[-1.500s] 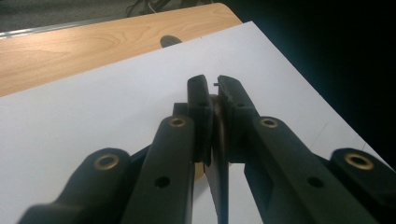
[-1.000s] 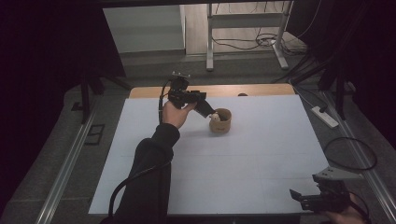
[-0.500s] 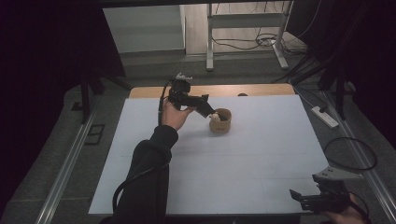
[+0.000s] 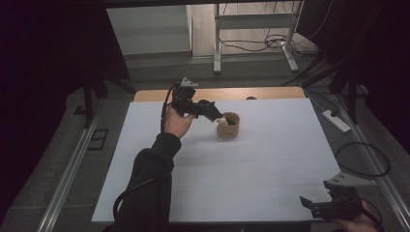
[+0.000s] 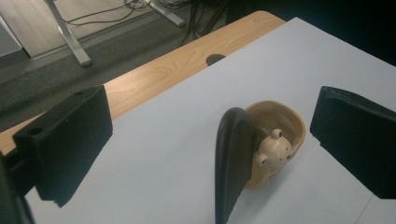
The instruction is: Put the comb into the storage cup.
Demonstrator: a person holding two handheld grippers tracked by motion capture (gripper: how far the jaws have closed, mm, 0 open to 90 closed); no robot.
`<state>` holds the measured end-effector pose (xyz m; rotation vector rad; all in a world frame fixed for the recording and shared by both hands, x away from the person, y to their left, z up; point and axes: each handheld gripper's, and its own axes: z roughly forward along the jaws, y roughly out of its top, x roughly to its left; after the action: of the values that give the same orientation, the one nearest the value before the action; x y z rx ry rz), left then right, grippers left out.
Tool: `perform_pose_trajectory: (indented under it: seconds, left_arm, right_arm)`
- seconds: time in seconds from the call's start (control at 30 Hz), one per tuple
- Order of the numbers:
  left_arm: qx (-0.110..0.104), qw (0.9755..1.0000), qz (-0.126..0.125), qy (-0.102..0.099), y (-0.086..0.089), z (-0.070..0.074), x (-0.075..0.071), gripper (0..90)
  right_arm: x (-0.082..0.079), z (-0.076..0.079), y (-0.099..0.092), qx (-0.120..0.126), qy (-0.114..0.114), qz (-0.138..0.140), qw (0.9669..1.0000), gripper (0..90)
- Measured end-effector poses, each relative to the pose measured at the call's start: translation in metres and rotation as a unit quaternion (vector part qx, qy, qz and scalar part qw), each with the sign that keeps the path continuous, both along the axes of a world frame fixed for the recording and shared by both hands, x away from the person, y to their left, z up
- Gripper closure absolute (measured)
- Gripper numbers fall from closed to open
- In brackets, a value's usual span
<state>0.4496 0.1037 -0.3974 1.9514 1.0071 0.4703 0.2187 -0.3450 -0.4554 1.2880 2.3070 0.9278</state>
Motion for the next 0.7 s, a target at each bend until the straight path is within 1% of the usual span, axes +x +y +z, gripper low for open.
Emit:
perform_pose_trajectory:
  seconds: [0.13, 0.33, 0.5, 0.7]
  left_arm:
    - [0.003, 1.0000, -0.005, -0.003, 0.004, -0.002, -0.004, 0.0]
    - [-0.005, 0.9999, -0.008, -0.003, 0.011, -0.004, -0.009, 0.0]
    - [-0.011, 0.9999, -0.007, -0.005, 0.016, -0.004, -0.014, 0.0]
    - [-0.016, 0.9998, -0.008, -0.005, 0.022, -0.006, -0.021, 0.0]
  right_arm:
    - [0.000, 0.000, 0.000, 0.001, 0.002, -0.002, 1.0000, 0.0]
    - [0.000, 0.000, 0.000, 0.001, -0.002, 0.000, 1.0000, 0.0]
    - [0.000, 0.001, -0.002, 0.008, 0.001, -0.001, 1.0000, 0.0]
    - [0.000, 0.001, -0.001, 0.008, -0.001, 0.000, 1.0000, 0.0]
